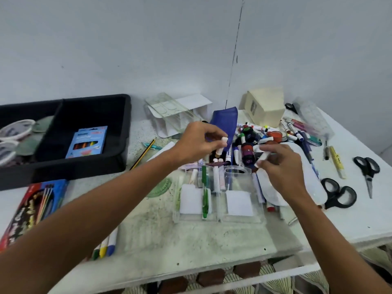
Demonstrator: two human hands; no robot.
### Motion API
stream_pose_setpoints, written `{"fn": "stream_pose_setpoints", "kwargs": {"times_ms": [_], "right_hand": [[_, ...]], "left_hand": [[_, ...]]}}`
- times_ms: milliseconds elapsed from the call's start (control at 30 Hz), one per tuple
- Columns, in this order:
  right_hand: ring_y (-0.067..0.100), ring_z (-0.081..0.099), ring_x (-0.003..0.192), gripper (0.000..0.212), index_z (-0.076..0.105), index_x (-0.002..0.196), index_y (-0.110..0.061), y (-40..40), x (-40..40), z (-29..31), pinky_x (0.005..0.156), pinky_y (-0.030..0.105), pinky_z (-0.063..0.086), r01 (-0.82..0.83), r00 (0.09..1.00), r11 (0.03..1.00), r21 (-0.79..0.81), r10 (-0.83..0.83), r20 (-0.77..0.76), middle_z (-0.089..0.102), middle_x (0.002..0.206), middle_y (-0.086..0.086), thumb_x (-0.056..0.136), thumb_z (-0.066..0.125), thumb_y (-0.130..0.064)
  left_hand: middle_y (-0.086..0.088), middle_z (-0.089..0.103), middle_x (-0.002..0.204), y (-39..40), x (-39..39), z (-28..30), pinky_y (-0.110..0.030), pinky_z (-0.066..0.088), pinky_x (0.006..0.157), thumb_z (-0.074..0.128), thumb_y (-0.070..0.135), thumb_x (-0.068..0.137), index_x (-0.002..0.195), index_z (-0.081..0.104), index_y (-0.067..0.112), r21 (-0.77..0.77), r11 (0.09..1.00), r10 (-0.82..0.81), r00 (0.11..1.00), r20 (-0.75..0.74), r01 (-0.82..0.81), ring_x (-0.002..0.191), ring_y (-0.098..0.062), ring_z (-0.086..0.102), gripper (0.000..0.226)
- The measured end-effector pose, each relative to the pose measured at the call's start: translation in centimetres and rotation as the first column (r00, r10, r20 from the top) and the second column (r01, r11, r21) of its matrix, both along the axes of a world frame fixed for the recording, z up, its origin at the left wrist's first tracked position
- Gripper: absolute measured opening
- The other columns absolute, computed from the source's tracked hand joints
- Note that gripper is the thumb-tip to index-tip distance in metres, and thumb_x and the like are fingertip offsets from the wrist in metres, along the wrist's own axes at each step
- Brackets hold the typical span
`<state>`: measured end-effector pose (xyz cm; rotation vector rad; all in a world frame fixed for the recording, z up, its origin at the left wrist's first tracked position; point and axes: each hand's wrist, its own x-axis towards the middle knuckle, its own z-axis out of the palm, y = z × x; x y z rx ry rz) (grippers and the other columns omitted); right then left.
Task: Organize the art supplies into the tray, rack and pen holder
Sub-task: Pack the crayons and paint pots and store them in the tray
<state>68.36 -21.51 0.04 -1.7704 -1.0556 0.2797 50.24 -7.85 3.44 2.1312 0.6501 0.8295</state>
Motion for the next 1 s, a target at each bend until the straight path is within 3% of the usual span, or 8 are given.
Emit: {"fn": "stream_pose_setpoints", "kwargs": {"times_ms": [100,267,433,500,667,733,867,1000], "right_hand": [[0.033,0.065,0.083,0.041,0.071,0.105,-0.012,1.7,-4.2,0.3,0.075,0.038,0.058,-0.164,0.982,0.986,0.002,0.164,-0.095,0.066,0.101,0.017,0.072,0.071,0.013],[0.014,0.061,0.074,0.039,0.069,0.101,-0.015,4.0,-12.0,-0.2,0.061,0.014,0.05,-0.404,0.897,0.914,-0.034,0.388,-0.214,0.067,0.096,0.007,0.074,0.071,0.013],[0.017,0.056,0.066,0.043,0.069,0.089,-0.025,5.1,-18.7,-1.4,0.065,0.036,0.052,-0.588,0.794,0.802,-0.108,0.546,-0.265,0.066,0.086,0.012,0.069,0.074,0.013],[0.018,0.055,0.064,0.045,0.069,0.089,-0.028,5.1,-20.6,-1.8,0.064,0.035,0.051,-0.644,0.754,0.752,-0.142,0.593,-0.282,0.065,0.078,0.015,0.07,0.073,0.012],[0.013,0.063,0.07,0.04,0.07,0.107,-0.006,4.4,-24.2,-2.8,0.063,0.021,0.049,-0.689,0.723,0.657,-0.305,0.655,-0.221,0.068,0.082,0.003,0.069,0.076,0.004],[0.014,0.063,0.071,0.035,0.072,0.102,-0.004,4.2,-25.1,-3.0,0.06,0.019,0.045,-0.702,0.701,0.626,-0.341,0.691,-0.175,0.068,0.081,0.003,0.068,0.076,0.004],[0.013,0.056,0.065,0.025,0.075,0.093,-0.004,3.7,-26.1,-3.0,0.057,0.021,0.042,-0.679,0.706,0.629,-0.379,0.702,-0.099,0.064,0.072,0.005,0.068,0.076,0.002],[0.014,0.055,0.065,0.022,0.074,0.093,-0.003,3.2,-26.6,-2.8,0.052,0.019,0.041,-0.643,0.719,0.634,-0.43,0.693,-0.053,0.066,0.075,0.01,0.071,0.078,-0.005]], "left_hand": [[-0.011,0.07,0.083,0.0,-4.3,0.0,-0.024,0.054,0.075,0.077,0.004,0.076,0.099,0.072,0.008,-0.065,0.997,0.039,0.999,0.012,-0.038,0.075,-0.009,0.063,0.024],[-0.002,0.068,0.072,-0.2,-12.7,-0.9,-0.029,0.058,0.071,0.079,0.007,0.076,0.088,0.07,0.015,-0.122,0.972,0.194,0.98,-0.051,-0.199,0.066,-0.008,0.066,0.017],[-0.021,0.07,0.078,-1.6,-20.1,-1.8,-0.036,0.059,0.066,0.076,0.004,0.078,0.092,0.069,-0.005,-0.319,0.91,0.227,0.962,-0.152,-0.265,0.064,-0.023,0.069,0.018],[-0.02,0.07,0.078,-2.5,-21.8,-2.0,-0.031,0.059,0.063,0.076,0.005,0.078,0.091,0.069,-0.005,-0.361,0.89,0.206,0.951,-0.229,-0.279,0.063,-0.021,0.069,0.017],[-0.007,0.071,0.07,-4.2,-24.1,-3.4,-0.026,0.058,0.062,0.076,0.008,0.078,0.085,0.07,0.003,-0.414,0.867,0.126,0.926,-0.357,-0.278,0.061,-0.016,0.069,0.011],[-0.009,0.072,0.072,-4.5,-24.5,-4.1,-0.024,0.056,0.06,0.078,0.009,0.077,0.086,0.072,0.004,-0.387,0.878,0.132,0.918,-0.374,-0.283,0.062,-0.015,0.069,0.011],[0.007,0.069,0.07,-4.9,-24.9,-5.1,-0.014,0.047,0.059,0.082,0.019,0.074,0.088,0.076,0.01,-0.208,0.93,0.186,0.877,-0.443,-0.302,0.06,0.002,0.061,0.017],[0.008,0.071,0.076,-5.0,-25.3,-5.9,-0.018,0.047,0.06,0.081,0.029,0.074,0.089,0.077,0.018,-0.09,0.958,0.201,0.862,-0.464,-0.272,0.066,-0.002,0.057,0.018]]}}
